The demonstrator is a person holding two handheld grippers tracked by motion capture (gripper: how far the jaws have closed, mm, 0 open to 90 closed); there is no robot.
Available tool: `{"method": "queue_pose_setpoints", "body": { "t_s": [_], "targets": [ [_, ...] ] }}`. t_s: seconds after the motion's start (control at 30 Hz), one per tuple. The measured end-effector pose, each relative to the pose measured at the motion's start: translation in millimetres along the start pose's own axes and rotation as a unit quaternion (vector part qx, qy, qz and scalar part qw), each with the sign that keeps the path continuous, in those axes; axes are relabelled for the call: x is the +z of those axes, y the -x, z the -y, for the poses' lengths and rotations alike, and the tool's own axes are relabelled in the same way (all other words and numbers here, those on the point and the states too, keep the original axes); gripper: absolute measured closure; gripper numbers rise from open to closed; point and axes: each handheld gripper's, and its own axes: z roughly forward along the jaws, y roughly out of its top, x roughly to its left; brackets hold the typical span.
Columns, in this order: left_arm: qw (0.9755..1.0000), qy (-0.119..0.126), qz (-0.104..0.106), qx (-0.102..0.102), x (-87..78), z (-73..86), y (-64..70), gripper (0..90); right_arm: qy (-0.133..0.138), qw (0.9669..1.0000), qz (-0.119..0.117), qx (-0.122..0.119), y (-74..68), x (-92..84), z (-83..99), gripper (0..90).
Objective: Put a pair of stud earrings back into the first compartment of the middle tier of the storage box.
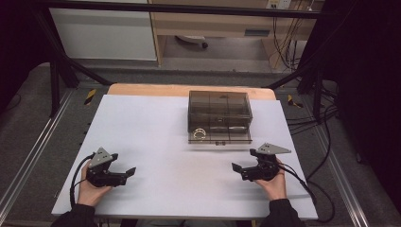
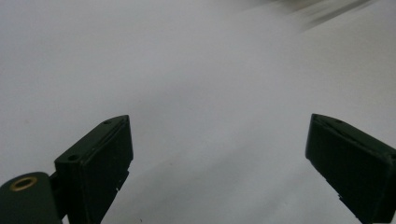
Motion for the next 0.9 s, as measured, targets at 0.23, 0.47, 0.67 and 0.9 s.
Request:
{"method": "queue_pose_setpoints", "body": {
  "t_s": [0.23, 0.47, 0.67, 0.9],
  "targets": [
    [1.0, -0.001, 0.0, 0.001, 0.2, 0.1, 0.6, 7.3, 0.002, 0.9999, -0.006, 0.009, 9.8, -9.3, 13.3, 0.2],
    [1.0, -0.001, 0.001, 0.003, 0.5, 0.1, 1.4, 7.3, 0.002, 0.9998, -0.015, 0.012, 18.6, -17.6, 24.3, 0.2],
    [1.0, -0.001, 0.003, 0.004, 0.8, 0.2, 2.0, 7.3, -0.003, 0.9997, -0.017, 0.016, 24.8, -21.2, 32.7, 0.2],
    [1.0, -0.004, 0.002, 0.008, 1.2, 0.3, 2.7, 7.3, -0.009, 0.9997, -0.022, 0.011, 27.1, -22.2, 35.1, 0.2]
  ]
}}
